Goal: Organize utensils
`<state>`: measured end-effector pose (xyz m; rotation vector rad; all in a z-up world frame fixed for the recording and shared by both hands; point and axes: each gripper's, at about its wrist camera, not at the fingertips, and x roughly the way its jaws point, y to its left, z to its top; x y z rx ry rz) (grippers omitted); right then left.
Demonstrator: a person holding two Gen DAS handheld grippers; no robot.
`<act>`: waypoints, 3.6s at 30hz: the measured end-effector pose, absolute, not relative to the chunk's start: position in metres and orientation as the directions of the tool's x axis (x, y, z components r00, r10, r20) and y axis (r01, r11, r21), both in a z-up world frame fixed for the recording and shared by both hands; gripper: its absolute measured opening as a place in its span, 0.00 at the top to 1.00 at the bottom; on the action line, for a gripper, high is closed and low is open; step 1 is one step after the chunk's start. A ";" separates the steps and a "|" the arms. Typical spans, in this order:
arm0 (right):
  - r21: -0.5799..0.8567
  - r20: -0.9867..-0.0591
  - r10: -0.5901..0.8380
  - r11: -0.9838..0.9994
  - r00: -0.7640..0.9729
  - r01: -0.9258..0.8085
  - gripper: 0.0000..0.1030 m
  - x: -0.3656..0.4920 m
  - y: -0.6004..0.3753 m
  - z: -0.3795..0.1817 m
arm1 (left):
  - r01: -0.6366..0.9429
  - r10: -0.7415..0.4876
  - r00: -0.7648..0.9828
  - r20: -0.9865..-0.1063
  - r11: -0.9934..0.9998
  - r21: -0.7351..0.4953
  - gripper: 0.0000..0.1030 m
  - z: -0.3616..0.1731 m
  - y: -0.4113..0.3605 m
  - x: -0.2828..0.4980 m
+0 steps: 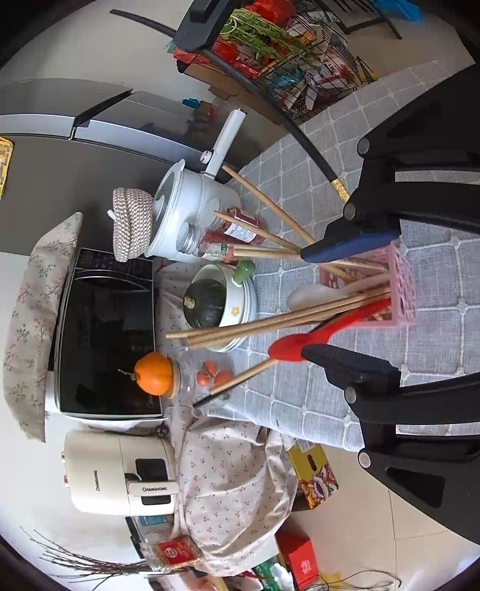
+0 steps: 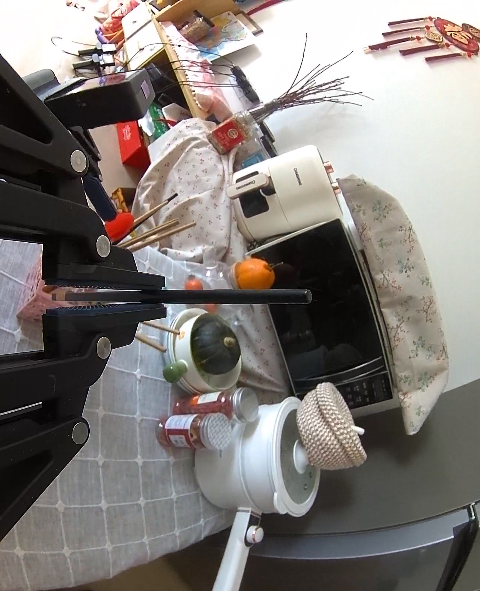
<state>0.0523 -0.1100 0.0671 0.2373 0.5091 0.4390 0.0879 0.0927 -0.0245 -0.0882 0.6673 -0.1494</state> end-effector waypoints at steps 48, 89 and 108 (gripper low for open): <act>-0.014 -0.557 0.043 0.998 0.829 -0.062 0.05 -0.028 -0.161 0.019 | 0.046 -0.060 0.806 -0.589 0.998 -0.039 0.04 0.014 0.042 -0.022; 0.017 -0.574 0.072 0.997 0.816 -0.076 0.04 -0.018 -0.164 0.015 | 0.047 -0.043 0.800 -0.599 0.999 -0.010 0.03 0.010 0.024 -0.018; 0.022 -0.575 0.074 0.997 0.815 -0.075 0.04 -0.017 -0.160 0.015 | 0.043 -0.041 0.801 -0.597 0.999 -0.011 0.03 0.011 0.025 -0.018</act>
